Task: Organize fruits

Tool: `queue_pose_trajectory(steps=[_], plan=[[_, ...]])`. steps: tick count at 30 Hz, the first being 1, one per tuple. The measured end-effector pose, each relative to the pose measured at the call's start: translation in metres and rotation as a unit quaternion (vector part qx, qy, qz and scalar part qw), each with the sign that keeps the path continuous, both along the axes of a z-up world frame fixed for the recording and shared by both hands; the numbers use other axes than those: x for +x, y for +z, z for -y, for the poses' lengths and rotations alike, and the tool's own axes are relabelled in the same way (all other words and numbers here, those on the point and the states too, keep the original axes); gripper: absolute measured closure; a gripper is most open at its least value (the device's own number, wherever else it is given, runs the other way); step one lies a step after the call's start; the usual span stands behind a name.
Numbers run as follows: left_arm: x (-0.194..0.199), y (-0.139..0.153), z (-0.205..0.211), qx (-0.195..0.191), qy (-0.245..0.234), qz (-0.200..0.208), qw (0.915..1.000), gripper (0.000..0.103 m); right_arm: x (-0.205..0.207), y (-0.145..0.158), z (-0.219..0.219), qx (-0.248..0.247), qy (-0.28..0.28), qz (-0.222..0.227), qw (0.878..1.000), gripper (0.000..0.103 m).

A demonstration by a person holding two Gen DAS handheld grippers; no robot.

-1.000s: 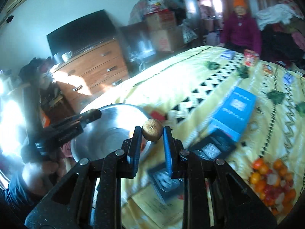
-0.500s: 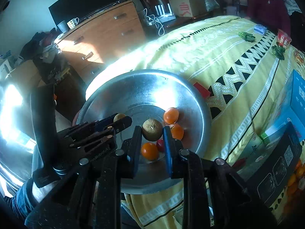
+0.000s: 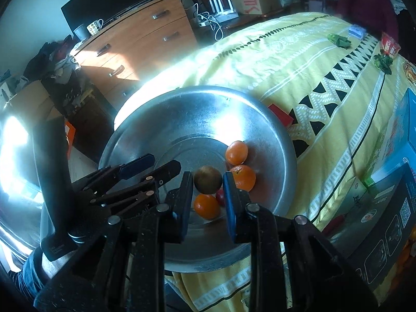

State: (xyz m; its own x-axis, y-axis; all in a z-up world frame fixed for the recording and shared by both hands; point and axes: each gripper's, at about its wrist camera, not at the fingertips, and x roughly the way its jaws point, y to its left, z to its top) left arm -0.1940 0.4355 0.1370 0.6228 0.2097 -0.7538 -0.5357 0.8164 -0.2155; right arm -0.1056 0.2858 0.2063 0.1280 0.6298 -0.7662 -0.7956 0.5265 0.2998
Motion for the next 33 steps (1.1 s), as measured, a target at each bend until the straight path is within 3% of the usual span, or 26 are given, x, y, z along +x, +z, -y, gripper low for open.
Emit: queue_pose_trajectory(steps=[1, 3, 7, 11, 13, 16, 20, 25, 29, 33], plan=[[0.000, 0.000, 0.000, 0.003, 0.004, -0.001, 1.0000, 0.040, -0.001, 0.003, 0.002, 0.002, -0.002, 0.005, 1.000, 0.062], [0.000, 0.002, 0.000, 0.007, 0.008, -0.002, 0.9999, 0.038, -0.004, 0.011, 0.008, 0.011, -0.007, 0.019, 1.000, 0.056], [-0.003, 0.014, 0.008, 0.012, 0.004, 0.012, 0.9998, 0.037, -0.019, 0.034, 0.039, 0.045, -0.010, 0.047, 0.998, 0.056], [-0.012, 0.045, 0.029, 0.025, -0.009, 0.058, 0.9979, 0.037, -0.050, 0.054, 0.104, 0.099, -0.029, 0.093, 0.990, 0.054], [-0.015, 0.066, 0.050, 0.041, -0.026, 0.091, 0.9946, 0.037, -0.064, 0.055, 0.143, 0.118, -0.055, 0.115, 0.985, 0.030], [-0.013, 0.097, 0.098, 0.062, -0.077, 0.148, 0.9841, 0.025, -0.080, 0.044, 0.207, 0.124, -0.116, 0.154, 0.973, 0.015], [0.006, 0.127, 0.183, 0.070, -0.175, 0.193, 0.9630, 0.014, -0.076, 0.004, 0.281, 0.079, -0.205, 0.117, 0.968, 0.015], [0.047, 0.119, 0.291, 0.031, -0.310, 0.179, 0.9331, 0.009, -0.067, -0.049, 0.362, 0.029, -0.294, 0.040, 0.955, 0.015], [0.084, 0.080, 0.352, -0.010, -0.360, 0.128, 0.9241, 0.009, -0.066, -0.066, 0.409, 0.027, -0.327, 0.002, 0.945, 0.020], [0.112, 0.029, 0.382, -0.034, -0.374, 0.069, 0.9244, 0.013, -0.057, -0.077, 0.449, 0.025, -0.359, -0.017, 0.933, 0.038]])
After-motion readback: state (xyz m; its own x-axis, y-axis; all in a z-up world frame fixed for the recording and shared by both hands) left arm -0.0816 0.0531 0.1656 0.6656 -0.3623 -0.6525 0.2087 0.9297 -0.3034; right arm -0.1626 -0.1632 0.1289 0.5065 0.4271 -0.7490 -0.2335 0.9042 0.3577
